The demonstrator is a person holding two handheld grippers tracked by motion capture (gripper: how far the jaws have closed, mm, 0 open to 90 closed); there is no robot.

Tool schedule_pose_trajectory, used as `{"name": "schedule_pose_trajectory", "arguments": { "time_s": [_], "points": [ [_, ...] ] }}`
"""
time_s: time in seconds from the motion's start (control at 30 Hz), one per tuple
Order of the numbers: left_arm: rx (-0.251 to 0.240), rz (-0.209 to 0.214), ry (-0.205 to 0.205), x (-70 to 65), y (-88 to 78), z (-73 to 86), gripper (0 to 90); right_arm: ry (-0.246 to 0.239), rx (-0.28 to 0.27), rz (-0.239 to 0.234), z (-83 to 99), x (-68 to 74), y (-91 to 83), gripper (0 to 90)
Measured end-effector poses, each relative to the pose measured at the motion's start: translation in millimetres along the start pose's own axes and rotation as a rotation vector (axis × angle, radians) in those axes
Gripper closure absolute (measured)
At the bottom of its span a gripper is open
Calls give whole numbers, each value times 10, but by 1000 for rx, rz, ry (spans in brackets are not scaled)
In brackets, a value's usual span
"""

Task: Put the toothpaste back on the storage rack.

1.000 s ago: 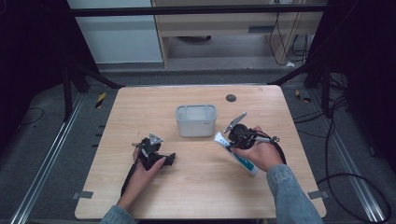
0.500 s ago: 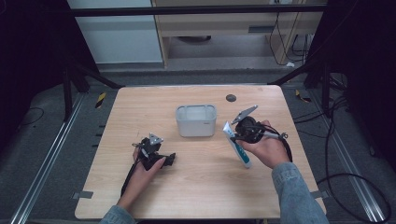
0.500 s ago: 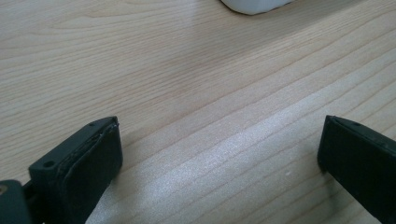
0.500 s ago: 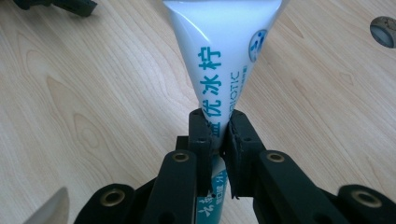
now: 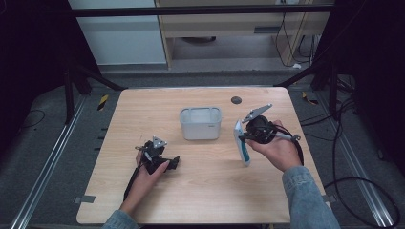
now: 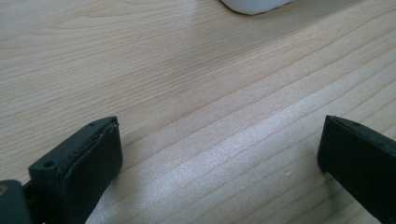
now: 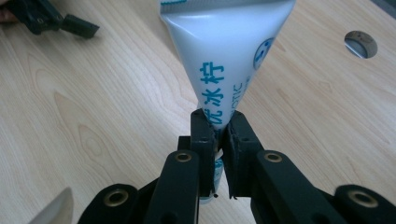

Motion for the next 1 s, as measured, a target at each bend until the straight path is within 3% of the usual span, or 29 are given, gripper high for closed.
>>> {"name": "schedule_pose_trajectory", "arguments": {
  "time_s": [0.53,0.73,1.0],
  "points": [
    [2,0,2,1,-1,1,0,65,-131,61,-125,-91,-152,831],
    [2,0,2,2,-1,1,0,97,-227,134,-213,-43,-236,831],
    [3,0,3,2,-2,1,0,131,-280,206,-290,-20,-271,831]
  ]
}}
Point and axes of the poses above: each handheld gripper's, and its own axes: y roughly forward along the jaws, z roughly out of its underside, x roughly to its left, the point moved 6 cm from there along y, roughly forward along the jaws, and after that the axes turned 4 degrees about -y, right-handed, at the moved point
